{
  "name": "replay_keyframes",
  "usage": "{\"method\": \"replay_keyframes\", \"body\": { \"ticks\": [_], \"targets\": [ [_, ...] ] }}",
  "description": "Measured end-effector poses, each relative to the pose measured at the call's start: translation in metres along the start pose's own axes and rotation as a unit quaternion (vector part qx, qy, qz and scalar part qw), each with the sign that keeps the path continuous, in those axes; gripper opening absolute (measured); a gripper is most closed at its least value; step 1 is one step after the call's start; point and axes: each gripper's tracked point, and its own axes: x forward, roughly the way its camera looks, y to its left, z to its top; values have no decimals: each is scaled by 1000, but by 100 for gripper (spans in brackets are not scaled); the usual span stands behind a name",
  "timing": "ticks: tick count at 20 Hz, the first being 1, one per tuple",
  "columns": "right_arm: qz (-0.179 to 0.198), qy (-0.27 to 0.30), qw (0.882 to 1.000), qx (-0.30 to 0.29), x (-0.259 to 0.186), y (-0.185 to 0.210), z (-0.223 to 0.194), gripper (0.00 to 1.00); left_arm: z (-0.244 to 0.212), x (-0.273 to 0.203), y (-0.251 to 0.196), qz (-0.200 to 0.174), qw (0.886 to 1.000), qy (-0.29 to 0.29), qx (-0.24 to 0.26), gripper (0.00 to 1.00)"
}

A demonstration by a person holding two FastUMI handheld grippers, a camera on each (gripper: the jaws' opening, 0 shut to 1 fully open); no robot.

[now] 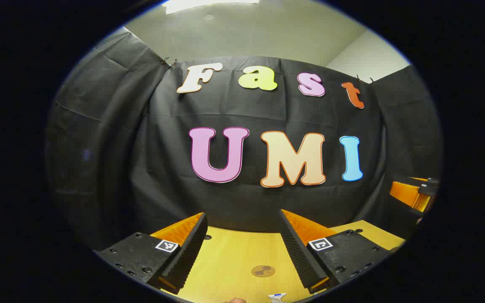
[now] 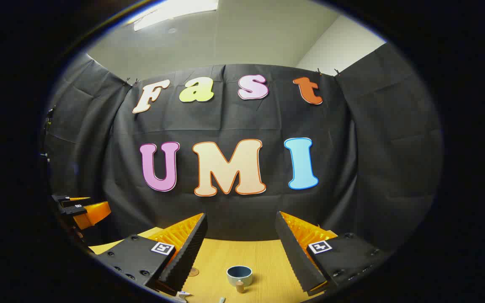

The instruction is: Put the toothbrush and toothpaste on the desktop into the cup, then pick up the cup and place it on the coaster on the desktop.

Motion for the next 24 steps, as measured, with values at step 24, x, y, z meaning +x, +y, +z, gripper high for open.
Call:
{"method": "replay_keyframes", "body": {
  "ticks": [24],
  "targets": [
    [58,173,983,-32,8,39,-121,99,-5,-5,20,23,1000,-3,6,98]
  ]
}}
